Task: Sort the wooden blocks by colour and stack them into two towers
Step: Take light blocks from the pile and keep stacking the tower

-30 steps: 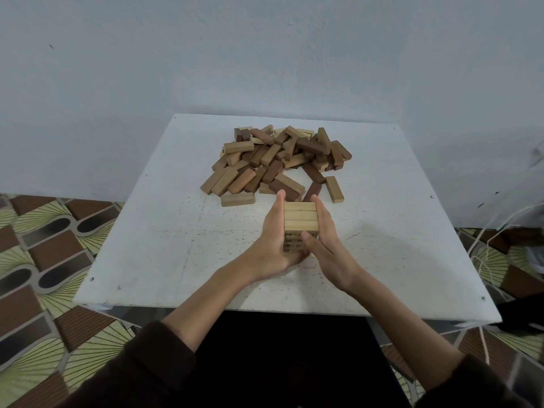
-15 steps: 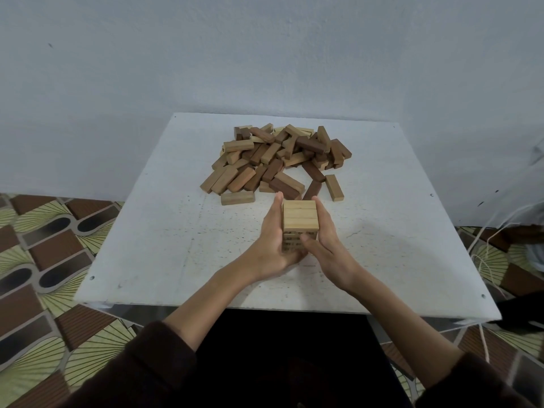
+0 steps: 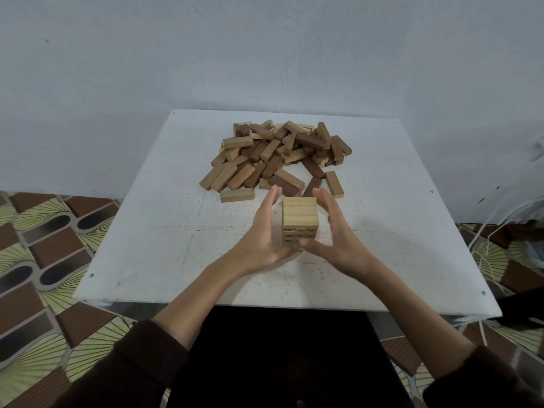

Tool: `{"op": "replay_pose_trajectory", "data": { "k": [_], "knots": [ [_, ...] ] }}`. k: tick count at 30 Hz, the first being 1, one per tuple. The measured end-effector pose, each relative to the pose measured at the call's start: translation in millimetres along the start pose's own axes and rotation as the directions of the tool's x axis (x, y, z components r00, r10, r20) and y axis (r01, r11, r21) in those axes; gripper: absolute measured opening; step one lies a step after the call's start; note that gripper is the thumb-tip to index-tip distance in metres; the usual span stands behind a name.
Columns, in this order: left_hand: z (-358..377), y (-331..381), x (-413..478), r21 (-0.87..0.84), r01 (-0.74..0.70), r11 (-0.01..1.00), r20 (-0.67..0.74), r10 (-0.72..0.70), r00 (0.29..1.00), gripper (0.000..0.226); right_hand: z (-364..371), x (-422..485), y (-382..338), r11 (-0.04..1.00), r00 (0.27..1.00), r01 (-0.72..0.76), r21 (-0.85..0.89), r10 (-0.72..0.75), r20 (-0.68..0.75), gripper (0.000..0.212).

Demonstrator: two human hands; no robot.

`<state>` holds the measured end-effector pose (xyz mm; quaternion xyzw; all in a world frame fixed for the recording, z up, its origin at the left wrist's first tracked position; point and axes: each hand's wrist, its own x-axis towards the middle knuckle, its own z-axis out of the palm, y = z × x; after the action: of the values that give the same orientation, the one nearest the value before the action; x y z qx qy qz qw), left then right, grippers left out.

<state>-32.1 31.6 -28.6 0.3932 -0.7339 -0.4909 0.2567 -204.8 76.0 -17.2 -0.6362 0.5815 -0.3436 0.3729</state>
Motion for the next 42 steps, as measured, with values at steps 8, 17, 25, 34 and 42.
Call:
{"op": "replay_pose_trajectory", "data": {
  "k": [8,17,25,34,42],
  "knots": [
    [-16,9,7,0.027,-0.058,0.998,-0.048,0.06,0.997,0.106,-17,14,-2,0.993,0.998,0.061,-0.101,-0.059,0.025,0.102],
    [-15,10,9,0.049,-0.051,0.998,-0.057,0.054,0.997,0.103,-17,19,-4,0.99,0.997,0.08,-0.116,-0.077,0.029,0.095],
    [-15,12,8,0.053,-0.027,0.998,-0.063,0.03,0.998,0.105,-17,21,-5,0.99,0.997,0.08,-0.118,-0.078,0.023,0.093],
    [-16,12,9,0.015,-0.04,0.999,-0.06,0.041,0.997,0.104,-17,21,-6,0.991,0.996,0.082,-0.109,-0.08,0.025,0.096],
    [-17,9,11,0.011,-0.038,0.999,-0.065,0.038,0.997,0.103,-19,21,-4,0.989,0.996,0.086,-0.122,-0.083,0.031,0.093]
  ]
}}
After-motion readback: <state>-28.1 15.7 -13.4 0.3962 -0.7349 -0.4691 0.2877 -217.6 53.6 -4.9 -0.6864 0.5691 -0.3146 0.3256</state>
